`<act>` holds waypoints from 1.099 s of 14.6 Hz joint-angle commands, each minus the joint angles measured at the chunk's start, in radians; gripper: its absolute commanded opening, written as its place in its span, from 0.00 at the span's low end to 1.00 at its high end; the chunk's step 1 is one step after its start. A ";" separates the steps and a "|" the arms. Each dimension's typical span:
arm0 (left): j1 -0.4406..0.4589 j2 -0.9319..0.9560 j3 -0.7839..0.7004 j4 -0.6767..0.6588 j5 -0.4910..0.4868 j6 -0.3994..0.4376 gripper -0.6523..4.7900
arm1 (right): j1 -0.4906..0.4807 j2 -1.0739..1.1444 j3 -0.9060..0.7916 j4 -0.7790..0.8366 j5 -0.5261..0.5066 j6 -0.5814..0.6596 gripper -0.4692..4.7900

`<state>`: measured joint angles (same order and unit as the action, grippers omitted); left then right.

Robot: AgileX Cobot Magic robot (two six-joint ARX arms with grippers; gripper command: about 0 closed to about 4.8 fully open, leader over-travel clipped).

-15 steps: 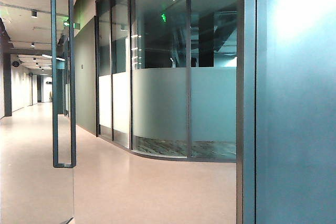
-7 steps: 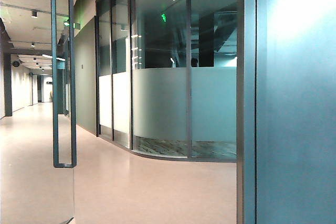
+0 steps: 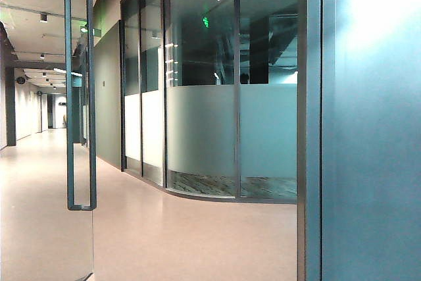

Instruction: Raise the arm to find the leftmost switch on the wall and turn off the lights.

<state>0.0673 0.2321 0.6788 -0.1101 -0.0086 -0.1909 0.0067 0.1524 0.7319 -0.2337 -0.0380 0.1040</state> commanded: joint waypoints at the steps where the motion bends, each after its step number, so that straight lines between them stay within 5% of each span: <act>1: 0.001 -0.062 -0.101 0.002 -0.040 -0.008 0.11 | 0.001 -0.089 -0.095 0.005 0.105 0.001 0.09; 16: 0.001 -0.073 -0.226 -0.063 -0.029 -0.011 0.11 | 0.001 -0.095 -0.219 -0.024 0.110 0.000 0.09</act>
<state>0.0673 0.1600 0.4503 -0.1783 -0.0414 -0.2024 0.0067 0.0574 0.5068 -0.2714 0.0677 0.1043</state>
